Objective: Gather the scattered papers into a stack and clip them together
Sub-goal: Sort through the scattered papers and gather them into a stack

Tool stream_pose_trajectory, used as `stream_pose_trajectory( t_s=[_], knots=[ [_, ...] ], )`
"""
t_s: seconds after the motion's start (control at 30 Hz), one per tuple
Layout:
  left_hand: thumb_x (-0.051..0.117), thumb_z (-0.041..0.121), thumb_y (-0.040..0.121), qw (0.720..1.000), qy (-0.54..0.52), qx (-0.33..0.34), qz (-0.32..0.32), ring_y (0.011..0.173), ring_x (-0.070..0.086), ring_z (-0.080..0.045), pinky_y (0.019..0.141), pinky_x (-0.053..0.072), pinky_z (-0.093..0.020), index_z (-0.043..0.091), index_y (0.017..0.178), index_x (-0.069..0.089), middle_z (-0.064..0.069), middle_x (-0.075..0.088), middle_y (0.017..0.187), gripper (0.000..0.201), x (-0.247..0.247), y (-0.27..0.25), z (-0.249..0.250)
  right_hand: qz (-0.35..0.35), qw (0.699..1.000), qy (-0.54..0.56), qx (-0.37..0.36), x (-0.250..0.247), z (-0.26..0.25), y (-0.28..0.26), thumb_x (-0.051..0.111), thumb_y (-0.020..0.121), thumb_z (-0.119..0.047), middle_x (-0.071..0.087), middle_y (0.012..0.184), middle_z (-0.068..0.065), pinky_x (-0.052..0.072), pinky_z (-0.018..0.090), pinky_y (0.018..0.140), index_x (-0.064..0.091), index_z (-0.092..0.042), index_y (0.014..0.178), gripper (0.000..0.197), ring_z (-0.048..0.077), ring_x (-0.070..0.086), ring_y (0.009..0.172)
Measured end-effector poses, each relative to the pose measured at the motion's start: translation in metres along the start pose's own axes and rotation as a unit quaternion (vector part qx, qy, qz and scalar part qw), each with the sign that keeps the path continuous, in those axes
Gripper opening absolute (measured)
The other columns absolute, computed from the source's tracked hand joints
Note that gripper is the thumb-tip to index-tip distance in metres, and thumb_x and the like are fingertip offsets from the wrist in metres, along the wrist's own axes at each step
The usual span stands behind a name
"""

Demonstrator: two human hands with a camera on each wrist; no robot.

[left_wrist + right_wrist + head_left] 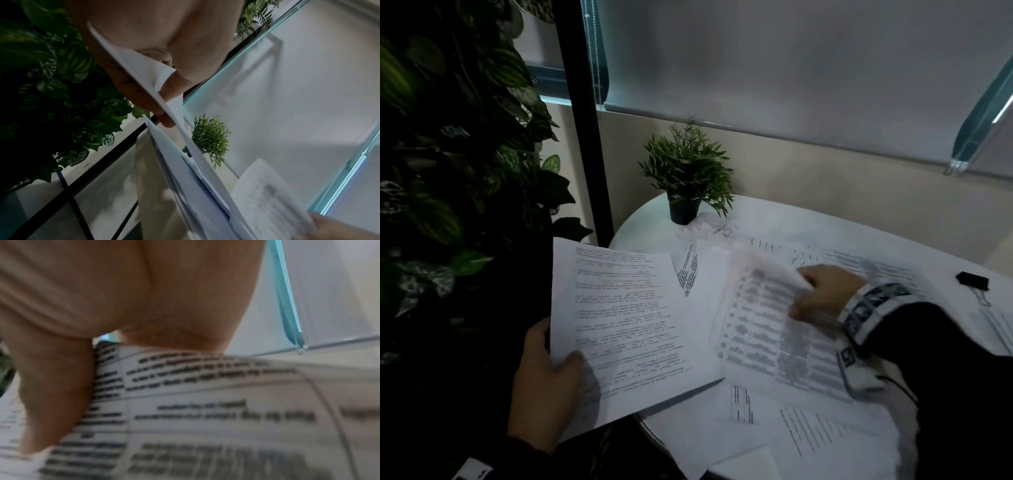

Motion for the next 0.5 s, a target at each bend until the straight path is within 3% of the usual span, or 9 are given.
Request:
stream_pose_trajectory(
  t_s=[0.07,0.13,0.2,0.23,0.3,0.33,0.4,0.47,0.5],
  knots=[
    [0.048,-0.01,0.086,1.0,0.009,0.021,-0.006,0.104,0.054,-0.023,0.091,0.042,-0.037,0.021,0.136,0.038,-0.002,0.053,0.114,0.06,-0.001,0.0,0.001,0.04,0.991,0.127,-0.023,-0.034,-0.002,-0.014,0.081,0.068,-0.027,0.065,0.074,-0.003,0.043,0.023,0.056,0.066,-0.013,0.086,0.028,0.015,0.061,0.069],
    [0.047,-0.01,0.086,0.998,0.028,0.044,-0.017,0.108,0.051,-0.019,0.097,0.04,-0.039,0.032,0.143,0.027,0.002,0.05,0.121,0.073,-0.001,0.0,0.002,0.119,0.951,0.283,-0.043,-0.069,-0.002,-0.034,0.077,0.073,-0.009,0.071,0.068,-0.006,0.05,0.021,0.053,0.068,-0.014,0.087,0.017,0.009,0.066,0.061],
    [0.048,-0.01,0.087,0.997,0.036,0.056,-0.039,0.112,0.048,-0.015,0.1,0.037,-0.035,0.043,0.145,0.017,0.006,0.047,0.126,0.084,0.002,-0.001,0.003,0.212,0.859,0.46,-0.068,-0.092,-0.003,-0.05,0.072,0.076,-0.012,0.075,0.076,-0.005,0.054,0.025,0.057,0.069,-0.013,0.095,0.019,0.011,0.071,0.067],
    [0.048,-0.01,0.088,0.996,0.031,0.056,-0.059,0.115,0.047,-0.014,0.1,0.036,-0.034,0.048,0.144,0.016,0.008,0.046,0.129,0.087,0.005,-0.002,0.004,0.222,0.802,0.548,-0.078,-0.096,-0.005,-0.054,0.068,0.08,-0.016,0.075,0.085,0.0,0.056,0.031,0.062,0.068,-0.012,0.102,0.022,0.017,0.072,0.075],
    [0.047,-0.012,0.088,0.993,0.008,0.06,-0.1,0.12,0.045,-0.012,0.101,0.034,-0.032,0.06,0.133,0.02,0.012,0.048,0.131,0.089,0.012,-0.005,0.003,0.167,0.702,0.69,-0.055,-0.086,-0.018,-0.049,0.056,0.091,-0.022,0.074,0.095,0.008,0.058,0.037,0.064,0.067,-0.011,0.109,0.024,0.024,0.072,0.082],
    [0.046,-0.014,0.088,0.991,0.0,0.062,-0.118,0.12,0.047,-0.011,0.101,0.034,-0.032,0.064,0.124,0.025,0.016,0.051,0.128,0.088,0.016,-0.007,0.004,0.129,0.69,0.712,-0.017,-0.072,-0.028,-0.045,0.052,0.093,-0.022,0.074,0.094,0.01,0.059,0.036,0.062,0.067,-0.01,0.108,0.025,0.025,0.072,0.081],
    [0.043,-0.017,0.088,0.988,-0.029,0.04,-0.145,0.115,0.053,-0.013,0.098,0.039,-0.033,0.06,0.118,0.037,0.02,0.056,0.12,0.082,0.022,-0.009,0.001,0.105,0.733,0.67,0.043,-0.035,-0.049,-0.027,0.058,0.09,-0.021,0.073,0.099,0.014,0.059,0.037,0.07,0.065,-0.005,0.114,0.03,0.027,0.071,0.084],
    [0.044,-0.011,0.092,0.985,-0.098,-0.019,-0.14,0.113,0.058,-0.022,0.096,0.045,-0.041,0.039,0.125,0.05,0.005,0.063,0.12,0.06,0.027,-0.008,-0.009,0.082,0.815,0.567,0.086,0.009,-0.07,-0.017,0.067,0.081,-0.031,0.07,0.105,0.012,0.055,0.043,0.085,0.06,-0.005,0.12,0.047,0.028,0.069,0.089],
    [0.049,0.002,0.095,0.979,-0.141,-0.065,-0.133,0.114,0.058,-0.028,0.098,0.045,-0.047,0.03,0.128,0.053,-0.003,0.062,0.124,0.044,0.028,-0.007,-0.011,0.058,0.845,0.523,0.098,0.029,-0.08,-0.016,0.068,0.079,-0.038,0.069,0.106,0.008,0.054,0.042,0.087,0.057,-0.007,0.122,0.054,0.026,0.068,0.091]
  ],
)
Point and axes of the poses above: each hand's wrist, its own y-axis towards the middle knuckle, its own x-axis out of the palm, z = x × y, the point moved 2 cm from there along y, towards the middle knuckle
